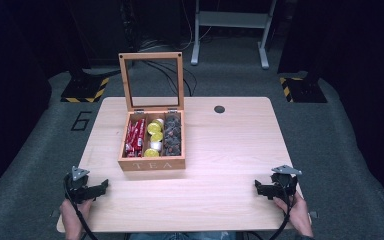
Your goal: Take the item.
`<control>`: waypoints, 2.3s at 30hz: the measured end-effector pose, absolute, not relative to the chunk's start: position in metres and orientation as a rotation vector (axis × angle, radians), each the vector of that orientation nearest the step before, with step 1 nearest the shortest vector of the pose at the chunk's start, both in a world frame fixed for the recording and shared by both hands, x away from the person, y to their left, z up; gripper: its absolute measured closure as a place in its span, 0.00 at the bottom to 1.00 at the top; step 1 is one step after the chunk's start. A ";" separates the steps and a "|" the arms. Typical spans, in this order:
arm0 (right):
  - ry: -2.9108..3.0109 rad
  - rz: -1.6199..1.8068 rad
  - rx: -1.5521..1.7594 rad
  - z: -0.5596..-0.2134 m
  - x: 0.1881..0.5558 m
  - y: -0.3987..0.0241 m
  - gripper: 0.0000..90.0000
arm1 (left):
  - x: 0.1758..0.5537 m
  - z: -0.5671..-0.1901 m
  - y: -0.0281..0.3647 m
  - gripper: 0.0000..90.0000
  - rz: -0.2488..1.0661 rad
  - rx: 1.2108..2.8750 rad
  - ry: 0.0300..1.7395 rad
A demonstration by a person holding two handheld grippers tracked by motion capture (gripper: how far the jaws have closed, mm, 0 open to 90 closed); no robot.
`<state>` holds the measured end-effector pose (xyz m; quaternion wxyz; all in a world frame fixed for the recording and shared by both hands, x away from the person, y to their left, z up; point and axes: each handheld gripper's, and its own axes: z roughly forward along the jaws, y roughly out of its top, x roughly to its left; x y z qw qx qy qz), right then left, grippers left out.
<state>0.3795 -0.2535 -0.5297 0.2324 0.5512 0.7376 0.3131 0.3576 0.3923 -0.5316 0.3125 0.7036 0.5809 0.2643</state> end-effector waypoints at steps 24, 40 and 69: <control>2.070 0.868 1.468 -0.529 0.384 -0.252 0.00 | 0.357 -0.531 0.392 0.14 0.696 1.850 1.544; 2.080 0.881 1.466 -0.530 0.384 -0.252 0.00 | 0.361 -0.515 0.387 0.01 0.650 1.838 1.490; 2.079 0.884 1.469 -0.530 0.384 -0.252 0.00 | 0.403 -0.449 0.351 0.01 0.597 1.842 1.332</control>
